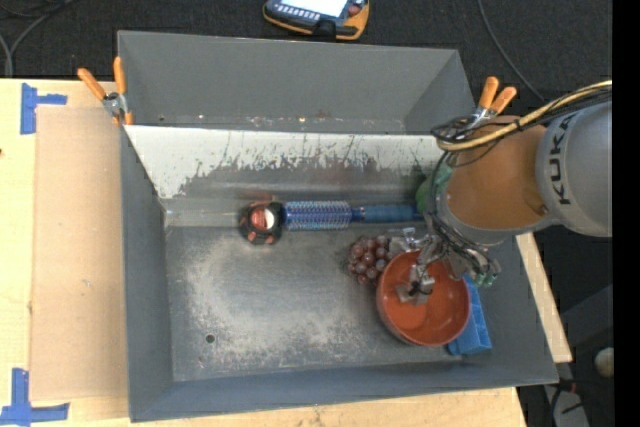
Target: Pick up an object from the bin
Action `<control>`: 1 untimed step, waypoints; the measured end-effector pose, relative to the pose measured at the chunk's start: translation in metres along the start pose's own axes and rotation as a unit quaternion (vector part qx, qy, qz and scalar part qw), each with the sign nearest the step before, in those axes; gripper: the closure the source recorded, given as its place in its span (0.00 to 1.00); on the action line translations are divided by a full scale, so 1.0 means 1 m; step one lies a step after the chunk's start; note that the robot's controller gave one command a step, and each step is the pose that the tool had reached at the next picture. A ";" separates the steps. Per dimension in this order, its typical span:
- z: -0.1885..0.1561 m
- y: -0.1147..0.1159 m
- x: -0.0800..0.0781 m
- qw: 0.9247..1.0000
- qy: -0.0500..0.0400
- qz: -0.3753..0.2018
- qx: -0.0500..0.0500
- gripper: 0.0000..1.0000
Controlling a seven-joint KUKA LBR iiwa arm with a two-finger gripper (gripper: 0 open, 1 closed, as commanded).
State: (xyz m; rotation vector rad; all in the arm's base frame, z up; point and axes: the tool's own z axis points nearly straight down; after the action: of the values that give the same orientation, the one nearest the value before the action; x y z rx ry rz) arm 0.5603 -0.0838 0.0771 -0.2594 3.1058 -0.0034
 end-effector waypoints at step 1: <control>0.000 0.000 0.000 1.000 0.000 -0.001 0.000 1.00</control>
Offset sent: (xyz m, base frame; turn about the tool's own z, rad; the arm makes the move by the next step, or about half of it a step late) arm 0.0332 -0.0002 0.1134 0.0543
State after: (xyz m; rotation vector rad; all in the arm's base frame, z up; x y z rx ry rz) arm 0.5603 -0.0837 0.0770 -0.2610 3.1058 -0.0037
